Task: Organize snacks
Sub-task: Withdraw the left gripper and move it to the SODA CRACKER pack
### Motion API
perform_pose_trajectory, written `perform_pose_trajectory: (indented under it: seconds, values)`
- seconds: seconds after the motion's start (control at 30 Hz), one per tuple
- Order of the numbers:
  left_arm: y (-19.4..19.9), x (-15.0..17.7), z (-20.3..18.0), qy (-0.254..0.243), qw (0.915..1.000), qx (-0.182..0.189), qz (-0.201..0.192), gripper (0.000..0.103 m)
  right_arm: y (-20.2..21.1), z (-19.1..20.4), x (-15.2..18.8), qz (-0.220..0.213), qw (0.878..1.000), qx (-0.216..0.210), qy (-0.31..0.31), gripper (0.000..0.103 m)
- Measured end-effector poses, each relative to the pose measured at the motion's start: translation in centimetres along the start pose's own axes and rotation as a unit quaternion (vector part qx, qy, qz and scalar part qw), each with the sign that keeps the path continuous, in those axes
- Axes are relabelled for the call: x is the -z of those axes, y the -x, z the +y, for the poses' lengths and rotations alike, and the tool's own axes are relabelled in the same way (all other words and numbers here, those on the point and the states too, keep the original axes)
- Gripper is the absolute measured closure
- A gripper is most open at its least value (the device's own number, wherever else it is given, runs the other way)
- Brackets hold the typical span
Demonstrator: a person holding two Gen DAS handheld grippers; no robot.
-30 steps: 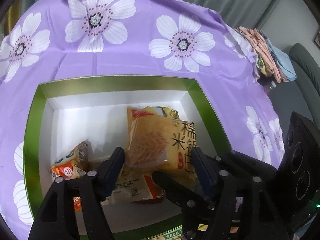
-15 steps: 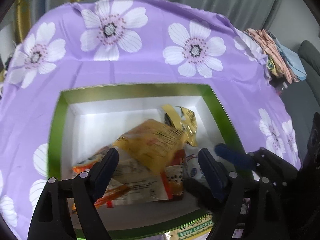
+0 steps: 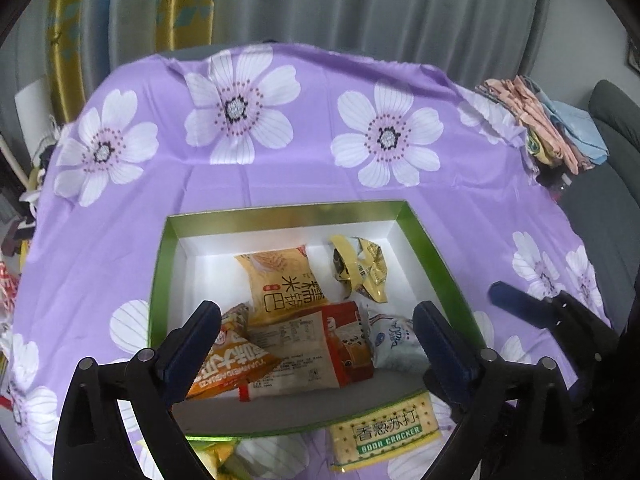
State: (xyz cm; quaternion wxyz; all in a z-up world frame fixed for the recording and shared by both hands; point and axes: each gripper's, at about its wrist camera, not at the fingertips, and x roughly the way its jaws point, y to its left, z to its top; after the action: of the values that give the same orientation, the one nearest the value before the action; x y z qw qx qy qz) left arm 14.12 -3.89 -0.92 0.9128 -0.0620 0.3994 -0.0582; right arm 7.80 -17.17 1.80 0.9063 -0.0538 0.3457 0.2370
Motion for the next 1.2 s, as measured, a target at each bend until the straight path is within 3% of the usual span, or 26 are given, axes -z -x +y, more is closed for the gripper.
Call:
perform_pose_trajectory:
  seconds: [0.27, 0.7, 0.93, 1.2]
  values:
    - [3.3, 1.4, -0.8, -0.01, 0.9994, -0.016, -0.028, 0.003, 3.1, 0.3, 1.2, -0.008, 1.0, 0.009, -0.011, 0.006]
    - [7.3, 4.8, -3.7, -0.046, 0.9975, -0.029, -0.046, 0.003, 6.9, 0.3, 4.2, -0.005, 0.999, 0.021, -0.024, 0.006]
    - [8.5, 6.2, -4.0, -0.043, 0.9977, -0.032, -0.042, 0.003, 8.3, 0.5, 5.3, -0.004, 0.999, 0.027, -0.031, 0.006]
    - [8.3, 8.0, -4.0, -0.028, 0.9994, -0.018, -0.013, 0.003, 8.7, 0.5, 7.0, 0.009, 0.999, 0.024, -0.043, 0.006]
